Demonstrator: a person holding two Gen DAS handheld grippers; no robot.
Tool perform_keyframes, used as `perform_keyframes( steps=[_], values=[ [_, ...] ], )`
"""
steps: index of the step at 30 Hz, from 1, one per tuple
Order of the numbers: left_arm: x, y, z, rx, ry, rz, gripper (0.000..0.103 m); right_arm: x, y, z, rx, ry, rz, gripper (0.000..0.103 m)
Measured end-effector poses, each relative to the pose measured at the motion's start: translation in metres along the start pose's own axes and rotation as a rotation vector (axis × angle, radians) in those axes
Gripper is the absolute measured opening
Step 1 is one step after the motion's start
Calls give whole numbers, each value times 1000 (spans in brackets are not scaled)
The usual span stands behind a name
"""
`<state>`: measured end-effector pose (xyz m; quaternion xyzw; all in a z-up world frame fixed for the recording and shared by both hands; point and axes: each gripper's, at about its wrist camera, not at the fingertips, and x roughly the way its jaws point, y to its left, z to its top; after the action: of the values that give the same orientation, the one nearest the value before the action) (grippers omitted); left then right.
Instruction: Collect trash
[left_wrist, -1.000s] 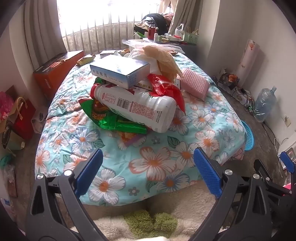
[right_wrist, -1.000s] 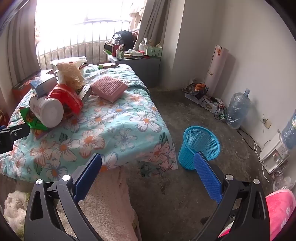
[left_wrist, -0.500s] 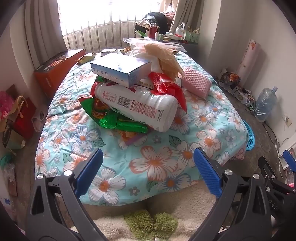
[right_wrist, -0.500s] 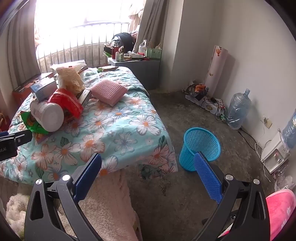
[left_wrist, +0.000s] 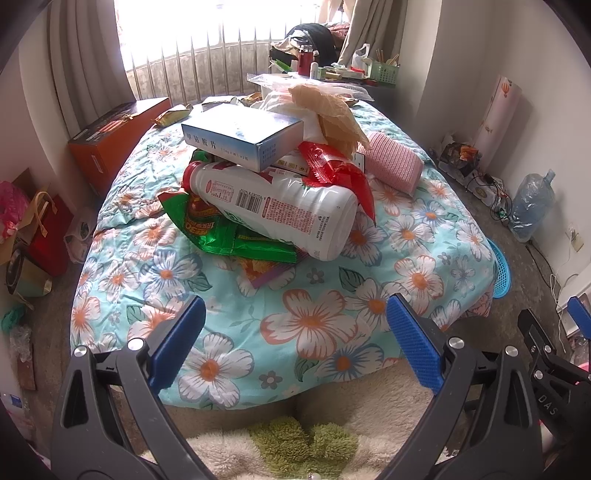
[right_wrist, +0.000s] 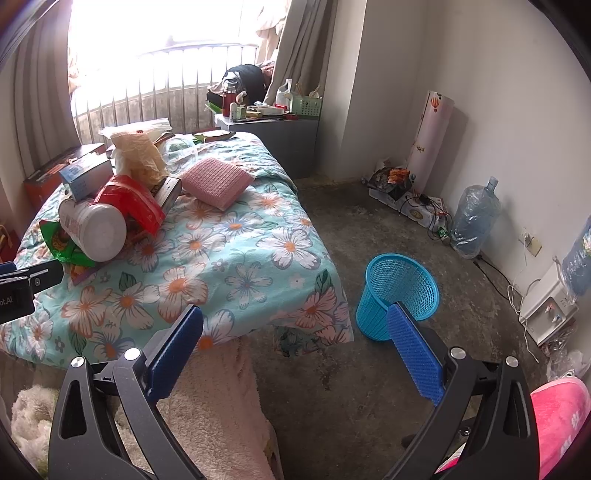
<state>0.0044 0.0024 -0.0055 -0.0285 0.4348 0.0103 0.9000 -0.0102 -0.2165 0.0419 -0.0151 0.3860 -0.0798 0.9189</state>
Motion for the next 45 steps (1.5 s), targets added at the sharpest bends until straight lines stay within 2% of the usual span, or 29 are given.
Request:
perform_keyframes(
  steps=[45],
  values=[
    [6, 4, -6, -1, 14, 15, 94, 2, -1, -1, 6, 6, 3, 97]
  ],
)
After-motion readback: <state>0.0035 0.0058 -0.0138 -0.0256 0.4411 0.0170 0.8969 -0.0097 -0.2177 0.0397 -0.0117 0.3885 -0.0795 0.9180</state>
